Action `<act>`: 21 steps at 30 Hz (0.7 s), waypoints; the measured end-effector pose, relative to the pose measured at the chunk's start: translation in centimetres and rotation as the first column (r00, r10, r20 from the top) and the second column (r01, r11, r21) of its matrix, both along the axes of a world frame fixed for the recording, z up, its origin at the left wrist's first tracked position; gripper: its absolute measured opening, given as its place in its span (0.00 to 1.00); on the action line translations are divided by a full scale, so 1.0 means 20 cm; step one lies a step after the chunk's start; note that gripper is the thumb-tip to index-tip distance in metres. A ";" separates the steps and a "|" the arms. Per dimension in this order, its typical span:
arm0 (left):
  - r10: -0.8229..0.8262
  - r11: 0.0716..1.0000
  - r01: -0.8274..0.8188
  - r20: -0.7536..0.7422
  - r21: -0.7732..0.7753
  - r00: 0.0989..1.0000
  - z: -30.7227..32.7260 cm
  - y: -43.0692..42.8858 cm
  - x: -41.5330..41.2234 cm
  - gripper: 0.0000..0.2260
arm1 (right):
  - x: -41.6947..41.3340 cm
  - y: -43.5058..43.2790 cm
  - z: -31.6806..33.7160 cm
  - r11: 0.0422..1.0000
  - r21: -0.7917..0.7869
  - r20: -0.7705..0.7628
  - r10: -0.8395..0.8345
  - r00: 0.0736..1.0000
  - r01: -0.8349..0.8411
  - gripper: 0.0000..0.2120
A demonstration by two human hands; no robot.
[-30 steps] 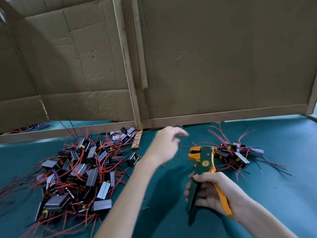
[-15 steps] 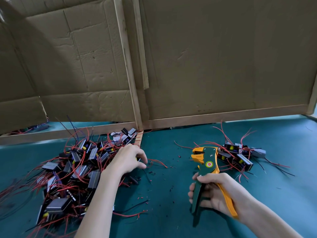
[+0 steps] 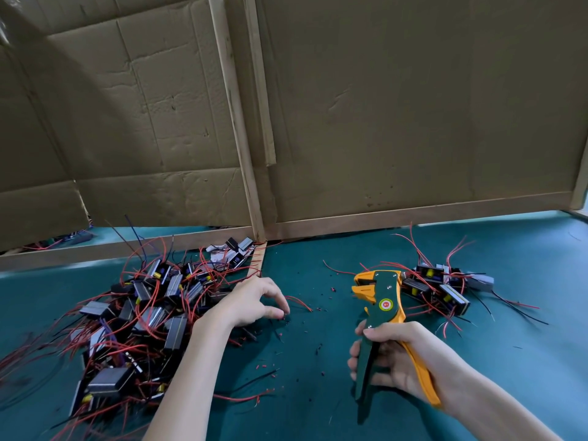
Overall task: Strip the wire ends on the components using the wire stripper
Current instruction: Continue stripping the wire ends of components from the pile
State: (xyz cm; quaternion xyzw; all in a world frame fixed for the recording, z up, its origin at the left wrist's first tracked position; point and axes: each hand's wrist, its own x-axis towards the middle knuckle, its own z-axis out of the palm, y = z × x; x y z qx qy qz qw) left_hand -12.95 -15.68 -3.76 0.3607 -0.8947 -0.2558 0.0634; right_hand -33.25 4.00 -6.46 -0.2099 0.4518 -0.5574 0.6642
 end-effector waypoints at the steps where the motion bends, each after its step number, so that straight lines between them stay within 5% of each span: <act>1: -0.017 1.000 0.017 0.007 0.011 1.000 0.00 -0.01 0.01 0.09 | 0.00 0.00 0.00 1.000 -0.001 0.001 -0.001 1.000 0.001 0.15; 6: 0.032 0.999 -0.033 -0.068 -0.006 0.997 -0.01 -0.02 0.00 0.04 | 0.00 0.00 -0.01 1.000 -0.006 0.008 -0.009 1.000 0.009 0.15; 9: 0.141 0.990 -0.123 -0.327 0.076 0.935 -0.01 0.01 -0.02 0.05 | 0.00 -0.01 -0.02 1.000 -0.024 -0.011 0.007 1.000 -0.007 0.14; 13: 0.167 0.984 -0.082 -0.647 0.159 0.744 0.08 0.04 -0.03 0.09 | 0.01 0.00 -0.01 0.993 -0.112 -0.055 0.018 0.998 -0.024 0.09; 21: -0.014 0.997 0.055 -0.596 0.050 0.803 0.33 0.22 -0.10 0.08 | 0.03 0.03 0.03 0.934 -0.340 -0.111 0.073 0.991 -0.107 0.21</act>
